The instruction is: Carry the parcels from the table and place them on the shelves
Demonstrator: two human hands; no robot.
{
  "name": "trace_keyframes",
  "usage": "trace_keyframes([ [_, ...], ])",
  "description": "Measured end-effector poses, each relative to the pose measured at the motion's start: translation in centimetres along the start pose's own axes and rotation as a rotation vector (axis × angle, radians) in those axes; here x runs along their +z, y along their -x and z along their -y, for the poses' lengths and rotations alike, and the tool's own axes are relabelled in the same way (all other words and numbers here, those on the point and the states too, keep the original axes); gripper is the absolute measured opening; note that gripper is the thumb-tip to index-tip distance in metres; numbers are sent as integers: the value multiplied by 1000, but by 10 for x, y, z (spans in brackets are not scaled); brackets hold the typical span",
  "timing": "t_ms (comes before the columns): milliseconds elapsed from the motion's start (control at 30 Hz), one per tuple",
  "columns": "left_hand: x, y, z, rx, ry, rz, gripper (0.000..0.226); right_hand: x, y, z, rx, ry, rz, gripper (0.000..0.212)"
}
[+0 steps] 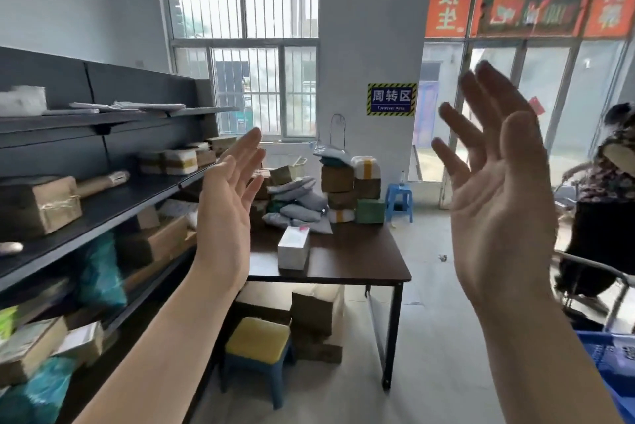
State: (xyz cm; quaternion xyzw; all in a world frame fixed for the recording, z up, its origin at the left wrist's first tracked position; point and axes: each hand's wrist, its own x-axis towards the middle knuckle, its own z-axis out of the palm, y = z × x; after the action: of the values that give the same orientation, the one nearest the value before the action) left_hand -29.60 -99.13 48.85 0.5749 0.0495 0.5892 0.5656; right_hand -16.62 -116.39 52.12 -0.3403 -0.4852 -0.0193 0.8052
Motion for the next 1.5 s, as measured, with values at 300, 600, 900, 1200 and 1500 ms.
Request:
trace_keyframes([
  [300, 7, -153, 130, 8, -1, -38, 49, -17, -129, -199, 111, 7, 75, 38],
  [600, -66, -296, 288, -46, 19, 5, 45, 12, -189, -441, 303, 45, -10, 41],
  [900, -131, -425, 452, -290, -92, -1, 43, 26, -230, -636, 476, 169, -116, 36],
  [1200, -190, -476, 665, -610, -146, -122, 46, -16, -223, -859, 785, 260, -148, 37],
  [1500, -248, -470, 837, -1005, -251, -211, 47, -67, -170, -1023, 1093, 430, -164, 31],
])
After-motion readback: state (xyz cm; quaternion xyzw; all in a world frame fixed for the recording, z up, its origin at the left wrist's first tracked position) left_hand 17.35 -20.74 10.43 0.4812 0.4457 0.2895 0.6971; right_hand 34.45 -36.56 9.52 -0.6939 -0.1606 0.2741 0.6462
